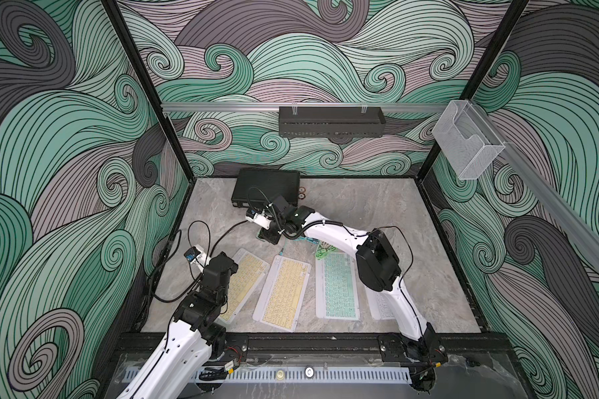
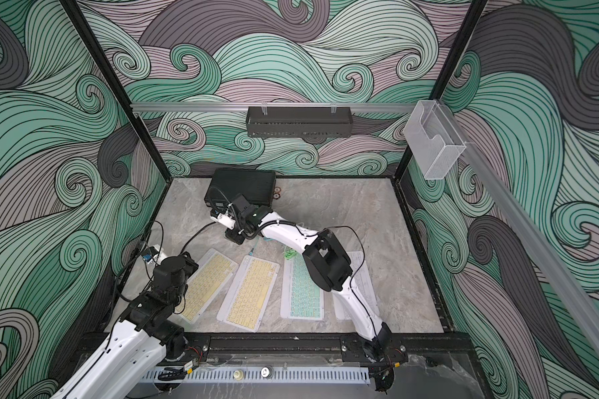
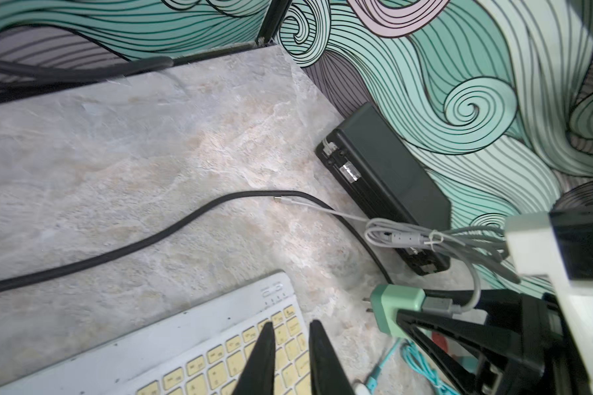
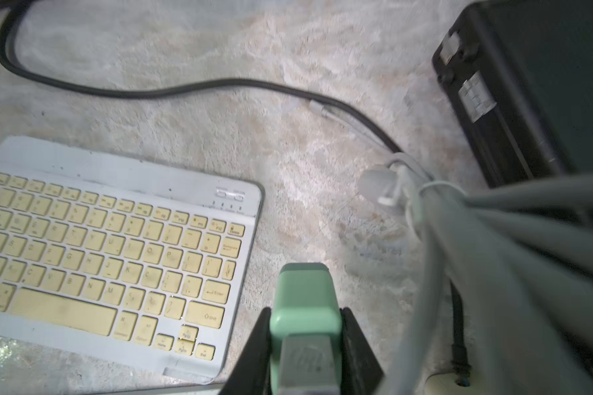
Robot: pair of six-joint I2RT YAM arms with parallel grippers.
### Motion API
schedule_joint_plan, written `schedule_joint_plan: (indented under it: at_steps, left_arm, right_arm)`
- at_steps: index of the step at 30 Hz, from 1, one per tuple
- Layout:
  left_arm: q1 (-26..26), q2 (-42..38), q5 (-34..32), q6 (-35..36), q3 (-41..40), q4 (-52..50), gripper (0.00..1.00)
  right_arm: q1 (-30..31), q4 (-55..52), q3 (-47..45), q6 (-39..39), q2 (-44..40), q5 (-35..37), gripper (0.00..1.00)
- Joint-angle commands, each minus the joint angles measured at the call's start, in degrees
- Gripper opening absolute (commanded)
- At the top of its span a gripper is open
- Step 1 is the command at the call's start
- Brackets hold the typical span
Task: Unplug the wireless keyboard
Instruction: Place the plug at the center of the board.
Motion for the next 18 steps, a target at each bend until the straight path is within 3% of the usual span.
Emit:
schedule_joint_plan:
  at_steps: [1, 6, 10, 18]
  left_arm:
    - [0.4, 1.2, -4.9, 6.4, 1.1, -4.3, 0.22]
    - [0.5, 8.4, -8.3, 12.9, 4.5, -6.4, 0.22]
    - [0.4, 13.1, -13.5, 9.1, 6.8, -11.2, 0.20]
    - [0.6, 15.3, -11.6, 11.7, 6.4, -7.8, 0.24]
  right_arm:
    - [0.0, -3.1, 1.9, 1.4, 0.8, 0.7, 0.03]
    - [0.1, -3.7, 2.3, 3.5, 3.0, -0.8, 0.06]
    - [0.1, -5.2, 4.0, 4.9, 4.7, -0.6, 0.09]
    - [-0.1, -7.5, 7.1, 9.4, 7.3, 4.3, 0.32]
